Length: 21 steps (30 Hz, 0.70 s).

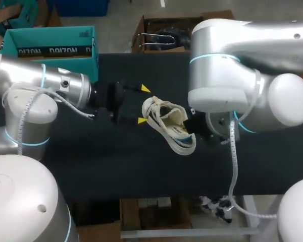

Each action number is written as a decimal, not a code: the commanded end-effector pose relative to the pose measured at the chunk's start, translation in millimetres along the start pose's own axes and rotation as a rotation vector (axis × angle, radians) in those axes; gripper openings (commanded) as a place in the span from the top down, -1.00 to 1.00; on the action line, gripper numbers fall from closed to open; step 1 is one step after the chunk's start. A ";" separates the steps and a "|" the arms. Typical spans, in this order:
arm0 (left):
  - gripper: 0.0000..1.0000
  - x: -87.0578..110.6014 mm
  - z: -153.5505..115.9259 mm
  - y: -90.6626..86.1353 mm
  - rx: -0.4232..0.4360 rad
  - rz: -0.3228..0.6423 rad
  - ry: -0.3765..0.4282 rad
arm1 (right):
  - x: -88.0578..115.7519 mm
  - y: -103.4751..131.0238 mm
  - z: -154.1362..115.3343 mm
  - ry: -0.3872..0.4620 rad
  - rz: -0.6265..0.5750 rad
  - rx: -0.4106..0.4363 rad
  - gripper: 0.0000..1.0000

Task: Open the shoe tongue, take the insole out of the shoe, put the insole back into the shoe, and pack the shoe into the shoebox

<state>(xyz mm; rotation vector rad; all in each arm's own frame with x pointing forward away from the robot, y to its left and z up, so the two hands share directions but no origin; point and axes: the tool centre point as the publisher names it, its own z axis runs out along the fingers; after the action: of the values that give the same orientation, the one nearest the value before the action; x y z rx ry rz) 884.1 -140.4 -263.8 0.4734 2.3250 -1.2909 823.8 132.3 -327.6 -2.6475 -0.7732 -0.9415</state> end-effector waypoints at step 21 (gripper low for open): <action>-1.00 1.3 -29.0 8.5 -0.050 -0.029 -0.029 | -30.2 10.7 82.8 -0.018 0.088 0.171 1.00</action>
<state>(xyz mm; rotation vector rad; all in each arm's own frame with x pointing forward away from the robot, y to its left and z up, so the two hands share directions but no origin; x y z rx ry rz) 883.3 -112.4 -258.2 0.4061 2.3414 -1.2445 846.0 145.4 -400.6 -2.5759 -0.6876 -0.8368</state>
